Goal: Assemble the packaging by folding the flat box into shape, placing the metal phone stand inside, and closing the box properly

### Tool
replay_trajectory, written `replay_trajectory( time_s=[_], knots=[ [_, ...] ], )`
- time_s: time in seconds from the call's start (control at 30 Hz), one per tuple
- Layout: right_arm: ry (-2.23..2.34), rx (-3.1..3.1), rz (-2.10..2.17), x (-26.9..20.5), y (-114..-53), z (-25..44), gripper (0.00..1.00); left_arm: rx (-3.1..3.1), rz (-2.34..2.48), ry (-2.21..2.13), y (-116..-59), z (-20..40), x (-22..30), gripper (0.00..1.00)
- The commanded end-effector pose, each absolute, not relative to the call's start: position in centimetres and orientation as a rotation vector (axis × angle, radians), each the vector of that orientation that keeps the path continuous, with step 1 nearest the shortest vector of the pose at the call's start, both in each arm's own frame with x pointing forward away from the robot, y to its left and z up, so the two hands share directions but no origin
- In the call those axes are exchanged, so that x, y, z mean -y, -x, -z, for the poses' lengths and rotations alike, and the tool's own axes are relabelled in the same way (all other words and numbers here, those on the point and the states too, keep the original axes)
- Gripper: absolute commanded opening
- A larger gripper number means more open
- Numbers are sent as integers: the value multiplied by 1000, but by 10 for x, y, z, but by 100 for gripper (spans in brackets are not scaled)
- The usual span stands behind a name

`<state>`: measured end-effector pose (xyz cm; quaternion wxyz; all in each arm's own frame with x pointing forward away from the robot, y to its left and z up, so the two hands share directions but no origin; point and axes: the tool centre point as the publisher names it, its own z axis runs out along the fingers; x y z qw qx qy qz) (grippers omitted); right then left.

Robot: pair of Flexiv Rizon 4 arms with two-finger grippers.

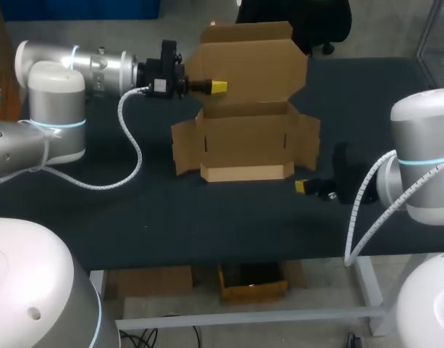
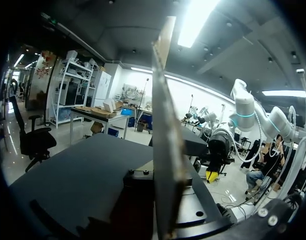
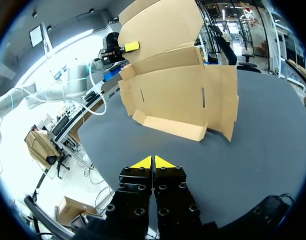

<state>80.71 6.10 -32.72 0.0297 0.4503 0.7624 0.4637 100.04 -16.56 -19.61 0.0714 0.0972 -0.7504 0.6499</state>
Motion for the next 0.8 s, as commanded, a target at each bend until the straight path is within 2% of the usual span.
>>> replay_trajectory(
  time_s=[0.03, 0.8],
  knots=[
    [-1387, -2320, -1422, -70, -808, 334, 0, 2255, -1959, -294, -999, 197, 165, 0],
    [-1408, -2224, -1428, -86, -817, 348, 0, 2255, -1959, -294, -999, 197, 165, 0]
  ],
)
